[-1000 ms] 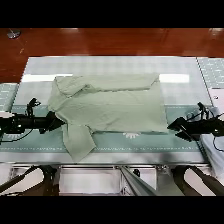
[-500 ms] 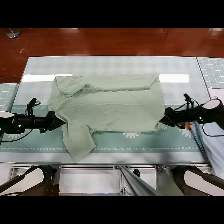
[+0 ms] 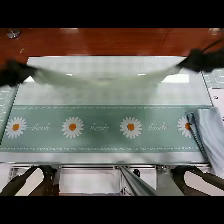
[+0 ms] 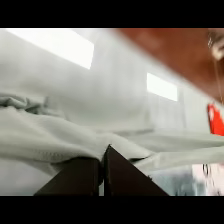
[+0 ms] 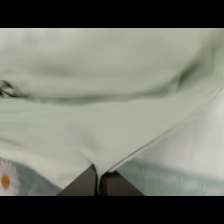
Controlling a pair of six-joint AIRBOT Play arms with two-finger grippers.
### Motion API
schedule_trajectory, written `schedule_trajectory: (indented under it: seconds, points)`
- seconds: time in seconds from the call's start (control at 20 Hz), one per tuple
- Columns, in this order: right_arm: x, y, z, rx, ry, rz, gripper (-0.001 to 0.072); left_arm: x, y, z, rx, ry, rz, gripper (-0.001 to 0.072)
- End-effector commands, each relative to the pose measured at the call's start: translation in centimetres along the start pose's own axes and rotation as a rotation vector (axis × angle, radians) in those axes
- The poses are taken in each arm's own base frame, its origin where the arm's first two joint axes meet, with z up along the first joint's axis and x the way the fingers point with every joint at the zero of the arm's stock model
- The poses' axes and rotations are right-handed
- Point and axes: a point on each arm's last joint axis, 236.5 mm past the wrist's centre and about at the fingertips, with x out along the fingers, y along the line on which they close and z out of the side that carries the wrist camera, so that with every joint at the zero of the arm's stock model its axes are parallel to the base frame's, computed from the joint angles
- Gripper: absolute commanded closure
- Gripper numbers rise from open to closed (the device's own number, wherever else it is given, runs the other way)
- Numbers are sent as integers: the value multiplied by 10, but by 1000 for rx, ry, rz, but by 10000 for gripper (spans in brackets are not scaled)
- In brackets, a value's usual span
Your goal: Fold the shirts.
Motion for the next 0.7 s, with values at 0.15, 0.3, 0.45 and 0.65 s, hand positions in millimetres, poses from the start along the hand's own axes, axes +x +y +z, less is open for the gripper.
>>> schedule_trajectory:
  seconds: [0.15, 0.3, 0.45, 0.65]
  points:
    - [-237, 150, 66, -392, -608, -117, 692, -191, -221, 112, 550, -610, 39, 681]
    - [-306, 179, 22, -466, -744, -206, 692, -252, -256, 93, 718, -755, 247, 681]
    - [-345, 190, -19, -485, -807, -272, 692, -287, -271, 61, 813, -807, 361, 681]
    - [-355, 188, -53, -452, -783, -303, 692, -310, -257, 30, 813, -753, 403, 681]
